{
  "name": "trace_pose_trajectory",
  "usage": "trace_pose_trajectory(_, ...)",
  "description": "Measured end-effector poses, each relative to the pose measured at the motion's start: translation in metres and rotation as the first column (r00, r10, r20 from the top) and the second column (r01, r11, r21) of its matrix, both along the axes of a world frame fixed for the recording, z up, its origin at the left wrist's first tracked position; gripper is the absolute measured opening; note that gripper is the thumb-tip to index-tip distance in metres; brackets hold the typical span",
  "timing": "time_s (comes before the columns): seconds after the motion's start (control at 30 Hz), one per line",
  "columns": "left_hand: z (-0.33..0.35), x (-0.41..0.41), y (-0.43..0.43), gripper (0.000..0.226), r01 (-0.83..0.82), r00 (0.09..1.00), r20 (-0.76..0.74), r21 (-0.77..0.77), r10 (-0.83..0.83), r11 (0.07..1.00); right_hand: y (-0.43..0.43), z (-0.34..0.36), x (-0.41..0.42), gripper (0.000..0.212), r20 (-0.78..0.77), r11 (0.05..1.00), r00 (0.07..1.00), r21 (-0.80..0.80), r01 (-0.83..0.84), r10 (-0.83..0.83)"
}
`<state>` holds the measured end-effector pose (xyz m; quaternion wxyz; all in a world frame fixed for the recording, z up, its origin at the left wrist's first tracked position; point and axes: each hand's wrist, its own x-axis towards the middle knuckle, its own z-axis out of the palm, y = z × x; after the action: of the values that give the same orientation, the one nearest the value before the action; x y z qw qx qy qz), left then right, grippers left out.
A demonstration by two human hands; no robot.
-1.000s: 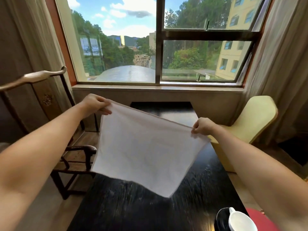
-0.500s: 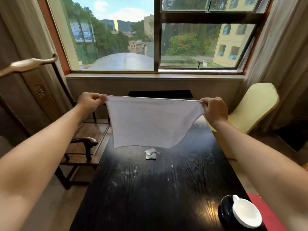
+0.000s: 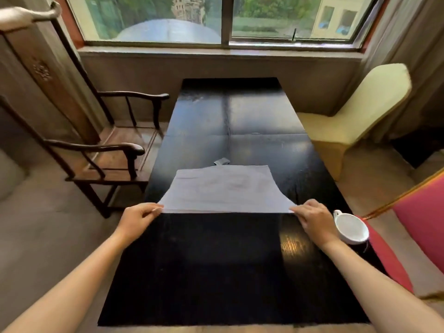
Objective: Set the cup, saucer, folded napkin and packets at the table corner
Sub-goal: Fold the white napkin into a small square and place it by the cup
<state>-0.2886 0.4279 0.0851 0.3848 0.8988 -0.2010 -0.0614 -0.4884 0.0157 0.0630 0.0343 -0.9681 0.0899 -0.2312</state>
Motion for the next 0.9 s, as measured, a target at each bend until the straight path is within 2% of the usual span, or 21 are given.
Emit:
trace_pose_trajectory(0.07, -0.029, -0.025, 0.011, 0.017, -0.018, 0.998, -0.054, 0.042, 0.020, 0.999, 0.013, -0.025, -0.026, 0.032, -0.108, 0.999, 0.994, 0.052, -0.002, 0.008)
trace_pose_trajectory(0.23, -0.076, -0.089, 0.032, 0.018, -0.025, 0.987, -0.154, 0.105, 0.041, 0.994, 0.032, -0.079, -0.087, 0.024, -0.294, 0.982, 0.956, 0.172, 0.072, -0.019)
trace_pose_trajectory(0.4, -0.107, -0.152, 0.044, 0.019, -0.081, 0.969, -0.223, 0.108, 0.103, 0.991, 0.040, -0.104, -0.136, 0.016, -0.339, 0.952, 0.940, 0.275, 0.132, -0.032)
trace_pose_trajectory(0.57, -0.123, -0.189, 0.053, 0.021, -0.083, 0.978, -0.178, 0.156, 0.110, 0.984, 0.050, -0.116, -0.172, 0.016, -0.348, 0.942, 0.938, 0.314, 0.115, 0.001)
trace_pose_trajectory(0.77, -0.124, -0.190, 0.055, 0.025, -0.125, 0.956, -0.250, 0.127, 0.154, 0.984, 0.035, -0.113, -0.174, 0.014, -0.347, 0.858, 0.938, 0.479, 0.185, -0.009)
trace_pose_trajectory(0.9, -0.113, -0.163, 0.048, 0.025, -0.222, 0.916, -0.338, 0.020, 0.216, 0.975, 0.023, -0.082, -0.148, 0.008, -0.320, 0.691, 0.948, 0.684, 0.235, -0.006)
